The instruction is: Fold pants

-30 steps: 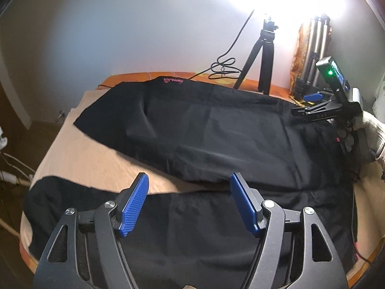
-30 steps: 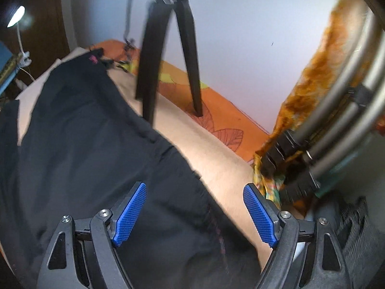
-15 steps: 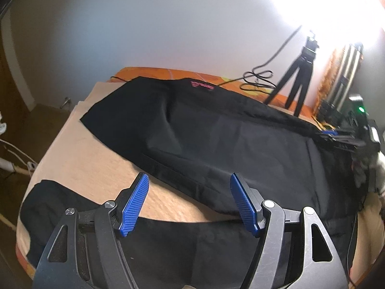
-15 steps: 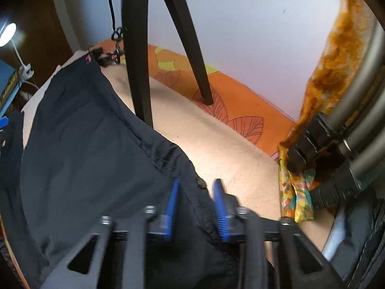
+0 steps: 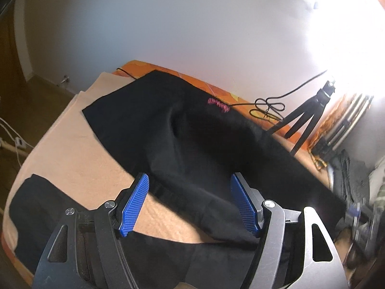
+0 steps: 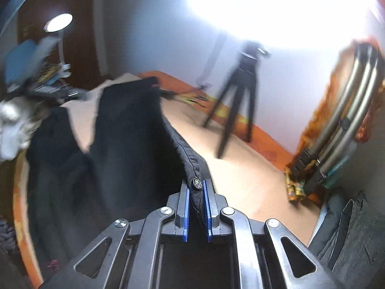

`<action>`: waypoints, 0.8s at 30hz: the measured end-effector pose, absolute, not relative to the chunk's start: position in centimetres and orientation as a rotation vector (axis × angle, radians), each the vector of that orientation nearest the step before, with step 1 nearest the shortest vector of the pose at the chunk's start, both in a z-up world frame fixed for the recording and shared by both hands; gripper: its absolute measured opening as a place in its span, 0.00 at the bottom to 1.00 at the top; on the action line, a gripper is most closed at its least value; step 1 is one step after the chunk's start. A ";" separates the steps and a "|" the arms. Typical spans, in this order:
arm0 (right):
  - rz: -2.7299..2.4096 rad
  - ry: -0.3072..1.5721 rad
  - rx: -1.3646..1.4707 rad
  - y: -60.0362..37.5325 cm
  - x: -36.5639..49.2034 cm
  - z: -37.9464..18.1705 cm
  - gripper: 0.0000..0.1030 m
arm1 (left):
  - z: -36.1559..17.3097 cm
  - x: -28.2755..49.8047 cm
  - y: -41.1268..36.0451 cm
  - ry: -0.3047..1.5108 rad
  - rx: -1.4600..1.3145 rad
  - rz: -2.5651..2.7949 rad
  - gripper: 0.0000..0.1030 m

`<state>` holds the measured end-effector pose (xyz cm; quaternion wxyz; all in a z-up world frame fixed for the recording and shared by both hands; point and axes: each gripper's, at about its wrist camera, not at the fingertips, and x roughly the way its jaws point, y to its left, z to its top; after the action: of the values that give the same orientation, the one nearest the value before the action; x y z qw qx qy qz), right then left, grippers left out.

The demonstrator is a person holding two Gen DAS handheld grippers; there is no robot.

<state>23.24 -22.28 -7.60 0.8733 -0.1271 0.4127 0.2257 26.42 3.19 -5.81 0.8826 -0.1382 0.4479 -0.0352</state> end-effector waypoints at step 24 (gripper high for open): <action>0.540 0.985 -0.218 -12.4 9.7 -10.2 0.08 | -9.4 33.3 -7.7 1.146 0.090 -0.030 0.74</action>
<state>9.66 -12.42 -10.22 0.8409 -0.1030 0.4659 0.2554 33.35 -7.72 -9.44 0.8392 0.0427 0.5419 -0.0144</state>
